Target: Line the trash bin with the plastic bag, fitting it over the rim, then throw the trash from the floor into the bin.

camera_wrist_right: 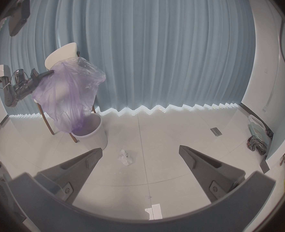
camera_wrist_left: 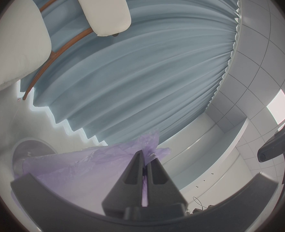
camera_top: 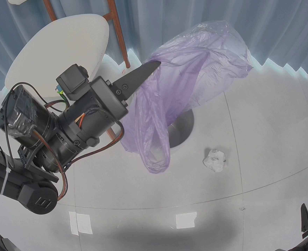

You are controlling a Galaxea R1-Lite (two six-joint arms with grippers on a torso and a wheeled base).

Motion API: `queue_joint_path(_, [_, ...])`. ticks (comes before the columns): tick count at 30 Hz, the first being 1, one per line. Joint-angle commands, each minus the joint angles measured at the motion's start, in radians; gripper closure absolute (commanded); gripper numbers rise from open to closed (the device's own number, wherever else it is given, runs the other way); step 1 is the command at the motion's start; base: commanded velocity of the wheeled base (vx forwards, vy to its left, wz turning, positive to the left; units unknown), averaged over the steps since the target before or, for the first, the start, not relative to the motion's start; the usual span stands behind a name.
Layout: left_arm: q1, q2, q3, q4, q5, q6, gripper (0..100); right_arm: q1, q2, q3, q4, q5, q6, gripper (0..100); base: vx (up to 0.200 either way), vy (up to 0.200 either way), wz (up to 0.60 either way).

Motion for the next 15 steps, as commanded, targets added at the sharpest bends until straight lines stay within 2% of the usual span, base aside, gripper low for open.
queue_joint_path(1, [0.001, -0.002, 0.002, 0.0, -0.002, -0.002, 100, 0.0, -0.018, 0.018, -0.001, 0.0, 0.0, 0, 0.2, 0.0, 0.0])
queue_joint_path(7, [-0.002, -0.002, 0.014, 0.0, -0.006, 0.0, 100, 0.0, -0.018, 0.018, -0.001, 0.0, 0.0, 0, 0.2, 0.0, 0.0])
queue_joint_path(15, [-0.02, -0.001, 0.011, 0.0, -0.009, 0.0, 100, 0.0, -0.016, 0.018, -0.001, 0.0, 0.0, 0, 0.0, 0.0, 0.0])
